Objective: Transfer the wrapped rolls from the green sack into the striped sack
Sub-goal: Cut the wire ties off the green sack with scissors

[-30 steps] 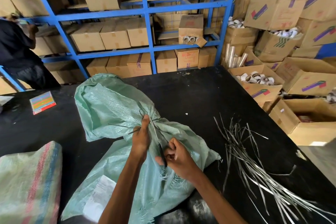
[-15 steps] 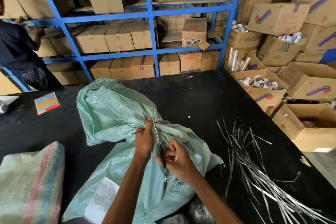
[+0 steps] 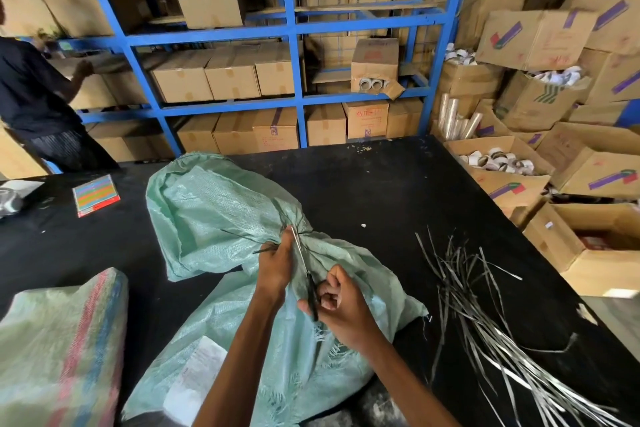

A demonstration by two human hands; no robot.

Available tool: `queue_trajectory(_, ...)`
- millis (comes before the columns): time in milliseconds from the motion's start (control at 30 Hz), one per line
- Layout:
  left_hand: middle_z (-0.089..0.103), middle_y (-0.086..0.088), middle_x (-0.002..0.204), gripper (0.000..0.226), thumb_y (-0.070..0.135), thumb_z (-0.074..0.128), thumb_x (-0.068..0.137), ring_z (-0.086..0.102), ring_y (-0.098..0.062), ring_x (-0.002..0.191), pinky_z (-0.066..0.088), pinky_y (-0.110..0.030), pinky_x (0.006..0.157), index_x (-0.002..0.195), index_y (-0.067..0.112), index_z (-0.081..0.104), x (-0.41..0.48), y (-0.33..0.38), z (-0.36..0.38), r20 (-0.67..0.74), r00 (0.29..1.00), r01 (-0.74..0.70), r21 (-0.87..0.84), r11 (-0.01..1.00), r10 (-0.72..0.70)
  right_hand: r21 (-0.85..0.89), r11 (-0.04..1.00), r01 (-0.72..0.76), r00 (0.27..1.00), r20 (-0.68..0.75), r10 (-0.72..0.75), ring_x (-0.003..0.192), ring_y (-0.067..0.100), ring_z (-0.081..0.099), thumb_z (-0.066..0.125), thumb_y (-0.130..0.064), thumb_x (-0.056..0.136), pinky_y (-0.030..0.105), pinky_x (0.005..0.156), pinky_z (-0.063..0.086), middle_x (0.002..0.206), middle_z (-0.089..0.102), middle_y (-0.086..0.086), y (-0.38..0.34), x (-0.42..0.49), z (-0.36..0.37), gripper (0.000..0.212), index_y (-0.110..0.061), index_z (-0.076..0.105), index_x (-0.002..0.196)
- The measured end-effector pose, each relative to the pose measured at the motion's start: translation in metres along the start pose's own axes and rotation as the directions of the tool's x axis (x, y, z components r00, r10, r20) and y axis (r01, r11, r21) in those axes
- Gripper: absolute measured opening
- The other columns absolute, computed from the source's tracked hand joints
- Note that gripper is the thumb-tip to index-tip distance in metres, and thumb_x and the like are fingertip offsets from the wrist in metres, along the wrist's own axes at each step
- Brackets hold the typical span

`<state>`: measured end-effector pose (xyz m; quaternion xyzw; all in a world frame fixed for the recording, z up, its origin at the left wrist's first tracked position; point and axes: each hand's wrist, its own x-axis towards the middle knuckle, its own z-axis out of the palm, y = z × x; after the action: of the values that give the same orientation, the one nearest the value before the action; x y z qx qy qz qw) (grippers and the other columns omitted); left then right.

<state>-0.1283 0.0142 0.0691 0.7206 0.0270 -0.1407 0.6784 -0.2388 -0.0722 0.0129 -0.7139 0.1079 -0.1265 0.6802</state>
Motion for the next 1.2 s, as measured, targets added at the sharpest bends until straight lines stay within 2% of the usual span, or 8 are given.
queue_trajectory(133,0.053,-0.004,0.068,0.032,0.036,0.055,0.101,0.046,-0.009,0.055,0.04,-0.011,0.044,0.079,0.012,0.059,0.005,0.001,0.0,0.012,1.0,-0.004,-0.017,1.0,0.004,-0.034,0.999,0.037,0.999,-0.006,-0.037,0.063,0.03,0.022,0.088,-0.025,0.072,0.046,0.057,0.027,0.07,0.029,0.01,-0.003,0.001,-0.004,0.064,-0.01,0.026,0.082)
queue_trajectory(300,0.057,-0.005,0.075,0.03,0.036,0.054,0.101,0.053,-0.016,0.071,0.045,-0.017,0.053,0.087,0.01,0.061,0.005,0.006,0.005,0.026,1.0,0.003,-0.042,0.999,-0.002,-0.038,0.999,0.02,1.0,-0.016,-0.021,0.062,0.027,0.025,0.088,-0.025,0.072,0.048,0.056,0.029,0.068,0.029,0.015,-0.005,0.002,-0.006,0.064,-0.008,0.027,0.08)
queue_trajectory(433,0.069,0.006,0.08,0.043,0.053,0.056,0.096,0.064,-0.008,0.074,0.046,-0.019,0.065,0.081,0.015,0.068,-0.002,0.009,0.007,0.006,0.999,0.035,-0.053,0.998,-0.035,-0.004,1.0,-0.008,1.0,0.01,0.008,0.06,0.013,0.029,0.086,-0.025,0.075,0.041,0.059,0.027,0.064,0.03,-0.002,0.0,-0.001,0.001,0.059,-0.018,0.027,0.077)
queue_trajectory(667,0.077,-0.001,0.102,0.054,0.058,0.067,0.087,0.072,-0.016,0.098,0.054,-0.034,0.096,0.108,0.01,0.075,0.001,0.008,0.001,0.011,0.998,0.069,-0.047,0.996,-0.069,0.058,0.998,-0.027,1.0,0.001,0.027,0.064,0.029,0.026,0.084,-0.028,0.077,0.042,0.063,0.028,0.067,0.029,0.008,0.004,-0.008,0.007,0.056,-0.016,0.029,0.08)
queue_trajectory(767,0.076,0.001,0.105,0.046,0.05,0.068,0.089,0.069,-0.014,0.101,0.051,-0.033,0.097,0.111,0.011,0.074,0.0,0.009,0.004,-0.026,0.999,0.037,-0.059,0.998,-0.039,0.068,0.998,-0.019,1.0,-0.012,0.02,0.064,0.036,0.023,0.084,-0.027,0.078,0.048,0.06,0.027,0.07,0.026,0.012,0.002,-0.007,0.009,0.056,-0.019,0.029,0.08)
queue_trajectory(900,0.076,-0.005,0.101,0.036,0.04,0.066,0.094,0.071,-0.018,0.098,0.054,-0.03,0.086,0.105,0.007,0.074,0.001,0.009,0.005,-0.06,0.997,0.033,-0.079,0.996,-0.038,0.079,0.997,-0.017,1.0,-0.012,0.018,0.061,0.03,0.023,0.086,-0.03,0.077,0.048,0.057,0.028,0.067,0.029,0.012,0.002,-0.009,0.013,0.06,-0.018,0.028,0.079)
queue_trajectory(1100,0.078,-0.004,0.1,0.038,0.042,0.062,0.095,0.072,-0.019,0.098,0.055,-0.031,0.087,0.106,0.007,0.075,-0.001,0.01,-0.001,0.0,1.0,0.003,-0.018,1.0,-0.003,0.055,0.998,-0.018,1.0,0.003,0.018,0.059,0.035,0.028,0.086,-0.026,0.077,0.049,0.058,0.031,0.064,0.031,0.015,-0.005,0.001,0.008,0.059,-0.018,0.027,0.078)
queue_trajectory(1200,0.078,-0.003,0.091,0.043,0.048,0.058,0.096,0.073,-0.019,0.093,0.054,-0.032,0.088,0.098,0.009,0.076,-0.011,0.01,0.002,0.001,1.0,-0.013,-0.045,0.999,0.013,0.083,0.997,-0.005,0.999,0.051,0.001,0.059,0.02,0.033,0.08,-0.02,0.075,0.041,0.061,0.033,0.06,0.034,-0.002,-0.014,0.007,0.003,0.053,-0.017,0.027,0.078)
